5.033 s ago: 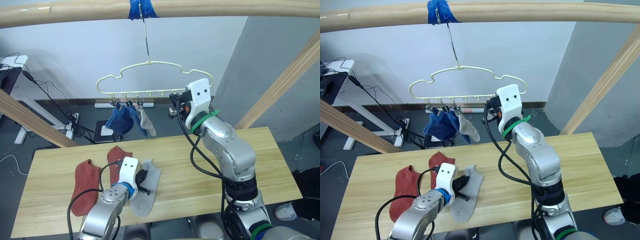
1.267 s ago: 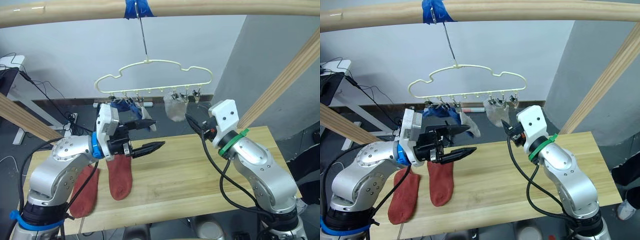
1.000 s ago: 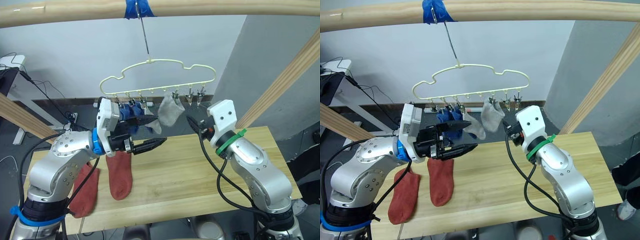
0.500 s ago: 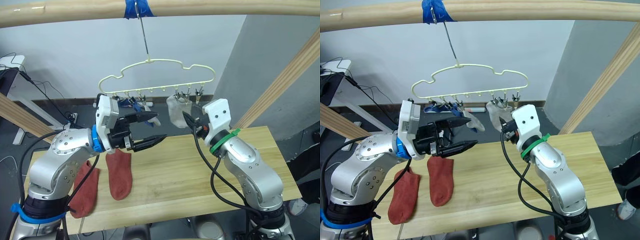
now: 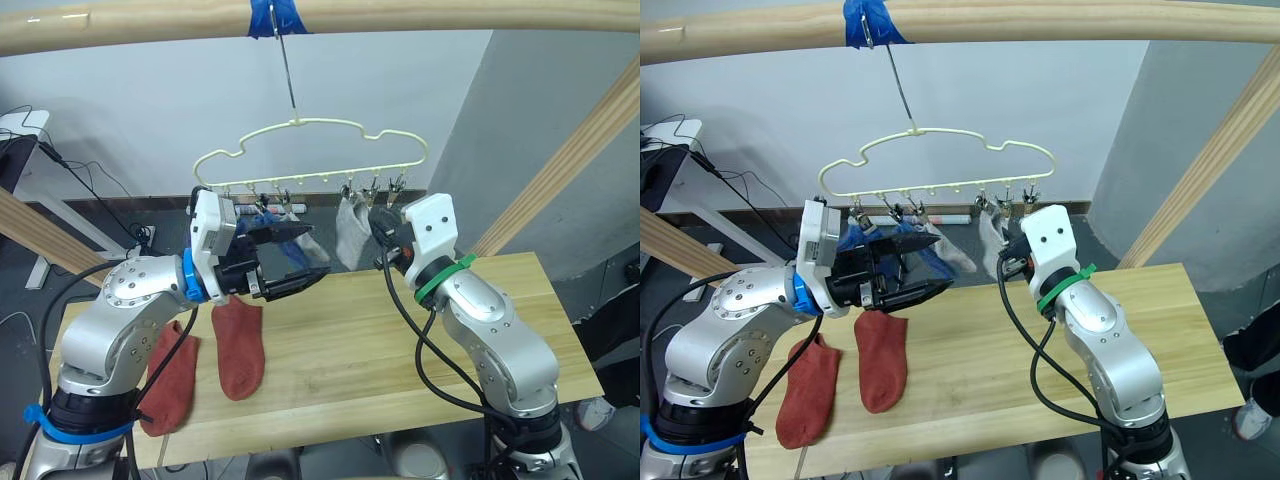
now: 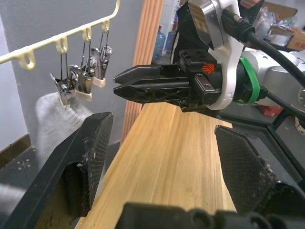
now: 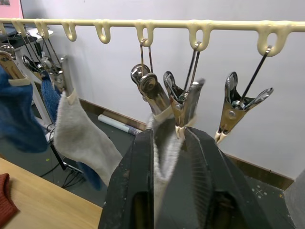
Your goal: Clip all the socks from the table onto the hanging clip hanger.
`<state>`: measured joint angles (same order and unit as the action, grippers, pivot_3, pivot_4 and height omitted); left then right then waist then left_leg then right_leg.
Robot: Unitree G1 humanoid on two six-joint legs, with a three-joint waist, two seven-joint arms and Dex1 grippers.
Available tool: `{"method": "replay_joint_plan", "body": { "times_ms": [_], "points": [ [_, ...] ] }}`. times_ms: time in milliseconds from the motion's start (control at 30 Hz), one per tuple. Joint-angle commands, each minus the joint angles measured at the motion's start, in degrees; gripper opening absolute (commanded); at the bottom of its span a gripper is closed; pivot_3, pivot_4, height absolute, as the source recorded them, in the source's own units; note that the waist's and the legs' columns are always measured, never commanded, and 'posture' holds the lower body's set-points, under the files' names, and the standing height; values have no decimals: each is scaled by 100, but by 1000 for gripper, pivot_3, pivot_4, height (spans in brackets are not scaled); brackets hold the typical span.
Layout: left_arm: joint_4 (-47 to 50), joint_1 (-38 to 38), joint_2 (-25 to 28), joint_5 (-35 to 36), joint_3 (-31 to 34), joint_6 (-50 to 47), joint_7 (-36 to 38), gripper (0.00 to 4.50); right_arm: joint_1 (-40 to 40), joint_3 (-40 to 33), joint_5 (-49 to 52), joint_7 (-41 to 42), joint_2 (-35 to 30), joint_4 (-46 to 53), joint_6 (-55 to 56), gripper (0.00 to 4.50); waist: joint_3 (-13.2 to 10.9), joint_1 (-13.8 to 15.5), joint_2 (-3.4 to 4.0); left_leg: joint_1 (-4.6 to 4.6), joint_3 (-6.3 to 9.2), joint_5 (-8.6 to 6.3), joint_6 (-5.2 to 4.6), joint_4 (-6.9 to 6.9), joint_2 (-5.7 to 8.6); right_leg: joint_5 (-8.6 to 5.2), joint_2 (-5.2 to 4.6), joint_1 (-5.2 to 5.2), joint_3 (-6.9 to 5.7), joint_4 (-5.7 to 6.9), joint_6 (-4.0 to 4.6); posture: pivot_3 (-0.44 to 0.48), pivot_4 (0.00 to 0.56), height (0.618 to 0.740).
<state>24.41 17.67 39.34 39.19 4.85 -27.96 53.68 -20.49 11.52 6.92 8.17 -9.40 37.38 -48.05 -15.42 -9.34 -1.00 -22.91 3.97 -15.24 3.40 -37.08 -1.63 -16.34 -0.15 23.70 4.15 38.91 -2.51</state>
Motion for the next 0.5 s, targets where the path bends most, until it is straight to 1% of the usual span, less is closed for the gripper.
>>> {"method": "replay_joint_plan", "body": {
  "times_ms": [33,300,500],
  "points": [
    [99,33,0,-9,64,150,66,3775,-75,-10,-47,-52,46,112,4,2235,0,0,0,0,0,0,0,0,0,0,0,0,0,1,0,-218,261,740],
    [58,66,-43,-63,16,184,78,3775,-232,45,-160,-46,121,-143,103,2235,0,-3,0,0,0,0,0,-2,0,0,0,0,0,3,0,-220,263,740],
    [0,125,-80,-106,-10,209,84,3775,-503,38,-254,-80,184,-654,292,2235,0,-6,0,0,0,0,0,-3,1,1,0,0,-1,4,1,-220,262,740]
  ]
}}
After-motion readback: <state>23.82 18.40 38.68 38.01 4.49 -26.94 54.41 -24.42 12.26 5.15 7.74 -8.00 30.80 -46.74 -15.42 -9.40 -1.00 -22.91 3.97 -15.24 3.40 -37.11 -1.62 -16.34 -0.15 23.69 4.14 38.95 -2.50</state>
